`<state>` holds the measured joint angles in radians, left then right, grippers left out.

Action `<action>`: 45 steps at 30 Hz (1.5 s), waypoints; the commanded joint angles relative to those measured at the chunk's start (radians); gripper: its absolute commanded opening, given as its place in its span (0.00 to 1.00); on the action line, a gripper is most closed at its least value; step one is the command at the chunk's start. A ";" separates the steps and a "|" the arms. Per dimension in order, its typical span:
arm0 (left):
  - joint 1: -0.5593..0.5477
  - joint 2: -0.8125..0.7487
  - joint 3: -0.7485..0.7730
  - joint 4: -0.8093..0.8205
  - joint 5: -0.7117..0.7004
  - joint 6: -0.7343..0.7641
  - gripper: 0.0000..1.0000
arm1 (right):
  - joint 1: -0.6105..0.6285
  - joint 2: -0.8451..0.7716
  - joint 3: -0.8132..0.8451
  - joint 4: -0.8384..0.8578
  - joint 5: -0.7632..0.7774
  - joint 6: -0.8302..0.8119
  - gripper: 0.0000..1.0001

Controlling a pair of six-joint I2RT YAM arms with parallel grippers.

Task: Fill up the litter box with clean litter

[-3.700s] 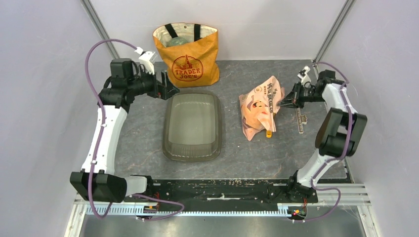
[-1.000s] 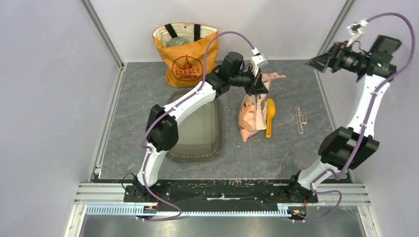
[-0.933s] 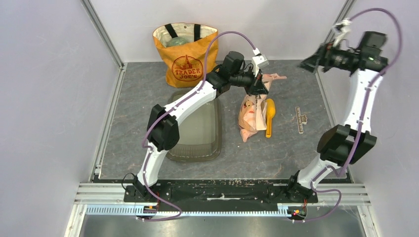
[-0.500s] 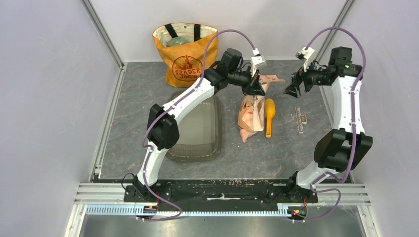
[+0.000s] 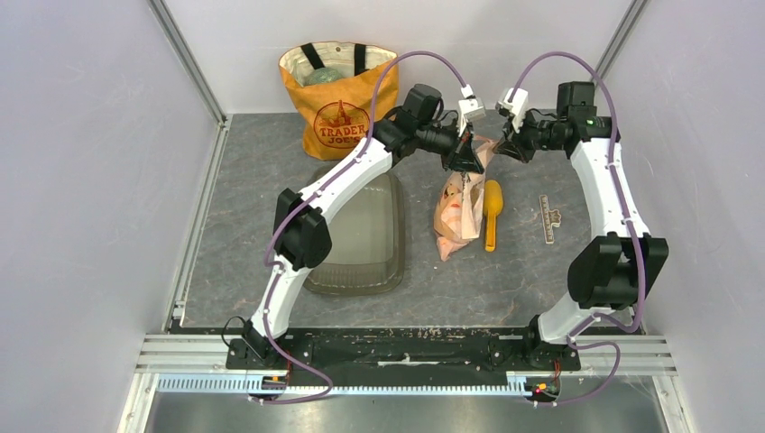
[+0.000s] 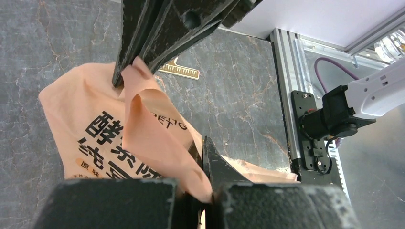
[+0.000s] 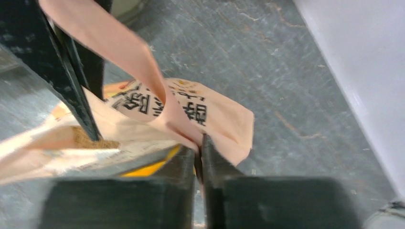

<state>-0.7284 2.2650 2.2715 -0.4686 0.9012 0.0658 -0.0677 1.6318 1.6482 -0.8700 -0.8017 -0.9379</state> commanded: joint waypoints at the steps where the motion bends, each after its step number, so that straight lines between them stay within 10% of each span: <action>1: 0.008 -0.045 0.084 0.099 0.102 -0.056 0.02 | -0.003 -0.011 0.049 0.042 0.051 0.023 0.00; 19: 0.030 -0.132 0.080 0.032 -0.188 -0.003 0.02 | -0.081 -0.067 0.190 -0.122 0.006 0.299 0.00; 23: 0.049 -0.140 0.081 0.040 -0.195 -0.036 0.50 | -0.082 -0.063 0.233 -0.168 0.002 0.319 0.00; 26: 0.059 -0.165 0.060 -0.034 -0.245 -0.016 0.65 | -0.092 -0.038 0.245 -0.184 0.019 0.323 0.00; 36: 0.052 -0.428 -0.351 -0.046 -0.432 -0.051 0.80 | -0.098 0.006 0.364 -0.301 -0.021 0.419 0.00; 45: -0.087 -0.398 -0.431 0.044 -0.760 -0.076 0.84 | -0.098 -0.018 0.303 -0.294 -0.045 0.427 0.00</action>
<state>-0.7486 1.8576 1.8706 -0.5163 0.3283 0.0063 -0.1638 1.6890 1.9190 -1.2297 -0.7059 -0.5606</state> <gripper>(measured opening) 0.847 0.013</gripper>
